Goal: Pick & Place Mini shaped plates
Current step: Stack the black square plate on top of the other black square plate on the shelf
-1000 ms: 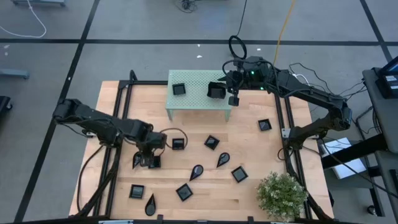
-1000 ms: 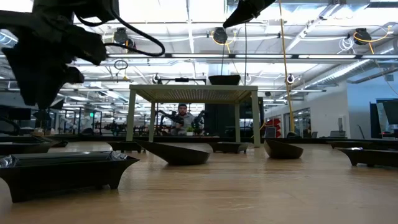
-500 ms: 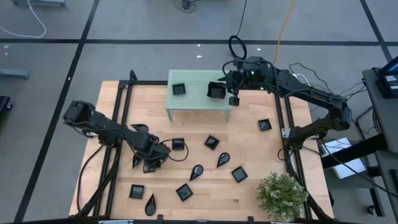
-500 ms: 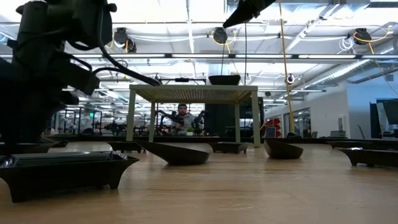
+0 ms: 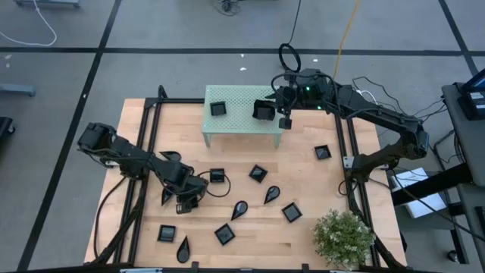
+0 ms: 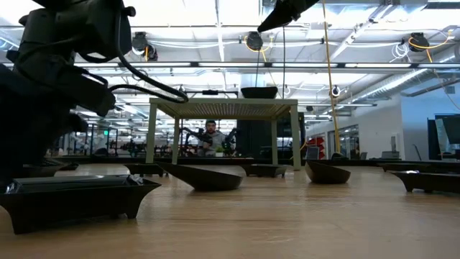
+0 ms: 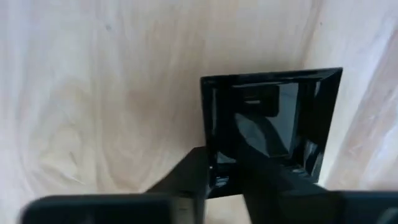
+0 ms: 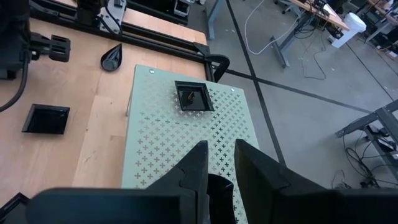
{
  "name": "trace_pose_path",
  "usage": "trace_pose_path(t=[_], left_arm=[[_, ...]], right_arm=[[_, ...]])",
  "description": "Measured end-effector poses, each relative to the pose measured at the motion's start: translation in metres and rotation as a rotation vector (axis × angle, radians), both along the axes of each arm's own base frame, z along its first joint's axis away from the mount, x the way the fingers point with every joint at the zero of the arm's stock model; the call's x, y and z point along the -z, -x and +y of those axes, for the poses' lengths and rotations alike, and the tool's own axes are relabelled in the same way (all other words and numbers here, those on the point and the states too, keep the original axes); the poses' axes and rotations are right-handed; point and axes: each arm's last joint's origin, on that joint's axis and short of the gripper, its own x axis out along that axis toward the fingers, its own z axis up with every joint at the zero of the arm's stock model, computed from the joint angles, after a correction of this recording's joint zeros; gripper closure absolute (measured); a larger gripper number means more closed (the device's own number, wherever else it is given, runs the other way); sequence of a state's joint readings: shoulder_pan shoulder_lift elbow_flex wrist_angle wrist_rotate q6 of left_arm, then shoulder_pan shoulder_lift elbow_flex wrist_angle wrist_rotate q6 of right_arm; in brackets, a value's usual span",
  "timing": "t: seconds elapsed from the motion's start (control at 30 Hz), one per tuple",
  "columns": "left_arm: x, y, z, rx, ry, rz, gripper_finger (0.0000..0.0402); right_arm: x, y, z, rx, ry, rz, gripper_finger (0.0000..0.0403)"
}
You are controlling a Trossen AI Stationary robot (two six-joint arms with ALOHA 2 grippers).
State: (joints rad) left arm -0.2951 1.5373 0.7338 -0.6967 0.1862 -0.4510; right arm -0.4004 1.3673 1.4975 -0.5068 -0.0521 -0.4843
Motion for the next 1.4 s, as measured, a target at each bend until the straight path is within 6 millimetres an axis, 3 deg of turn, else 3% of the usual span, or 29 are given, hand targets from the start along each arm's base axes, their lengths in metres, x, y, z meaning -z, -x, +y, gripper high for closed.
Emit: trace_pose_path(t=[0.13,0.33,0.47,0.7,0.97,1.13,1.3,1.4], left_arm=[[0.0,0.0,0.001,-0.05,0.037,0.02,0.039],[-0.009,-0.004,0.001,-0.072,0.06,0.0,0.0394],[-0.029,-0.008,0.003,-0.101,0.081,-0.085,0.0393],[-0.087,-0.013,0.018,-0.238,0.134,-0.311,0.0395],[-0.156,-0.017,0.058,-0.505,-0.096,-0.659,0.0393],[-0.182,-0.027,0.095,-0.746,-0.25,-0.77,0.0393],[-0.185,-0.037,0.135,-0.952,-0.35,-0.791,0.0388],[-0.176,-0.037,0.155,-1.08,-0.367,-0.744,0.0396]], right_arm=[[0.0,0.0,0.0,0.0,0.0,0.0,0.0337],[0.0,0.0,0.0,-0.003,0.005,0.002,0.0337],[0.001,0.0,0.0,-0.006,0.009,0.01,0.0337],[0.001,0.001,0.0,-0.018,0.026,0.026,0.0337],[0.002,0.001,0.0,-0.027,0.041,0.038,0.0337],[0.002,0.001,0.0,-0.028,0.041,0.039,0.0337],[0.002,0.001,0.0,-0.027,0.041,0.039,0.0337],[0.002,0.001,0.0,-0.027,0.041,0.039,0.0337]])
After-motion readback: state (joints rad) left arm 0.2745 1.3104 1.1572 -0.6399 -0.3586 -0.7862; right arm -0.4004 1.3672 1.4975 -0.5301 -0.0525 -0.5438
